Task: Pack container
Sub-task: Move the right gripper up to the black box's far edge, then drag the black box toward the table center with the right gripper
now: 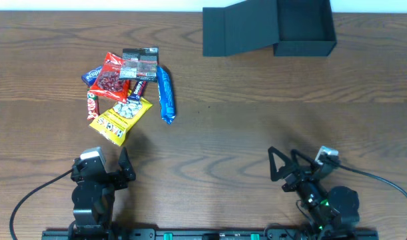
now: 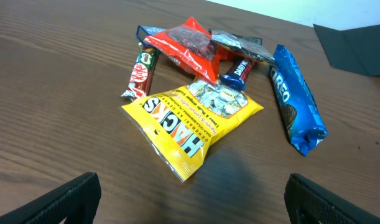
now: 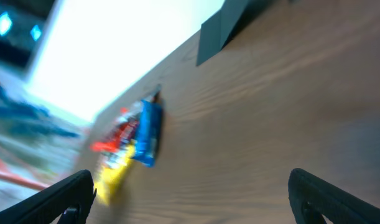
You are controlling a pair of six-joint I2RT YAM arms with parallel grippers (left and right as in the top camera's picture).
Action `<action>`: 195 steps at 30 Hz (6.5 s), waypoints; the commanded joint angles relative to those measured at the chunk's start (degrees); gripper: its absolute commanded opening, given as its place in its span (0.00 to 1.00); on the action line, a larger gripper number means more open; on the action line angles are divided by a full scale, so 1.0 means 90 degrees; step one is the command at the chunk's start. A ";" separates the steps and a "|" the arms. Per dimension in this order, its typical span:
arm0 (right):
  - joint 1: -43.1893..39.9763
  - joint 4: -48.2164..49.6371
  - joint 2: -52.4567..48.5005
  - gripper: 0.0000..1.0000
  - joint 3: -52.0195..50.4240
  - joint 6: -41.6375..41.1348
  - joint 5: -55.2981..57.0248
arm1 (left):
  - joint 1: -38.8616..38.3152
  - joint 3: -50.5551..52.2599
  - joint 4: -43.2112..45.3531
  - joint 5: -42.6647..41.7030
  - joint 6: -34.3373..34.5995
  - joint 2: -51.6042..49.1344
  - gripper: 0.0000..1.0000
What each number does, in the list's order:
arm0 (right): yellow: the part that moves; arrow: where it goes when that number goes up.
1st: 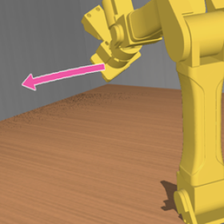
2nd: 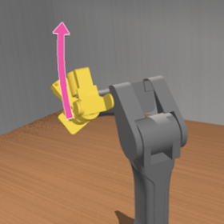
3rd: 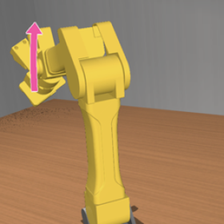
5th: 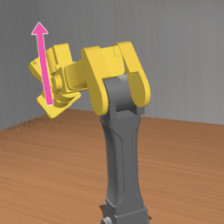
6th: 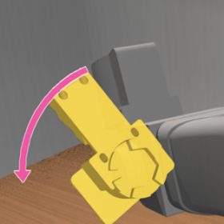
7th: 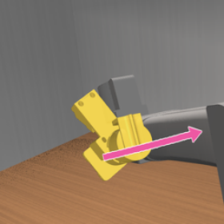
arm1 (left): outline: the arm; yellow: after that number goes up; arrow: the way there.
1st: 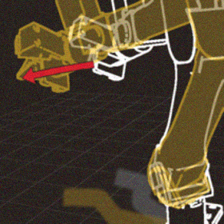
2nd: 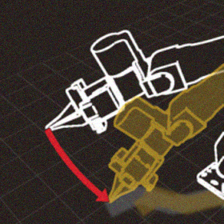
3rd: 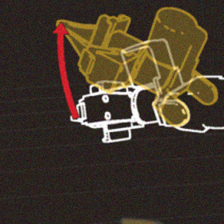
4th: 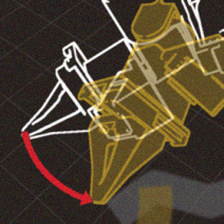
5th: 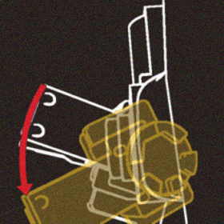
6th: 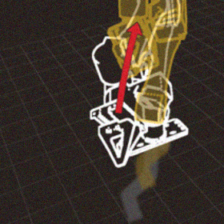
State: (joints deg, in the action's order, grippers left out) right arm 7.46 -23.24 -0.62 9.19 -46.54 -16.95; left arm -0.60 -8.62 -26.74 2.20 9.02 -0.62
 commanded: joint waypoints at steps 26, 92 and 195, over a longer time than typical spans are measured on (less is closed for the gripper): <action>-0.0049 0.3419 -0.8160 0.99 0.4252 0.2951 -0.0284 | -0.0019 0.0119 0.0002 0.0134 0.0000 0.0044 0.95; -0.0381 -0.5049 -1.5861 0.98 1.3279 0.4624 0.2045 | -0.0019 0.0119 0.0002 0.0136 0.0000 0.0044 0.95; 0.3393 -0.1260 -1.2757 0.01 0.8500 0.0736 0.1904 | -0.0019 0.0119 0.0002 0.0134 0.0000 0.0044 0.95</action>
State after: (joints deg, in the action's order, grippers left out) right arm 37.89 -35.27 -115.04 85.69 -38.24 -0.16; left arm -0.60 -8.60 -26.63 2.39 9.02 -0.58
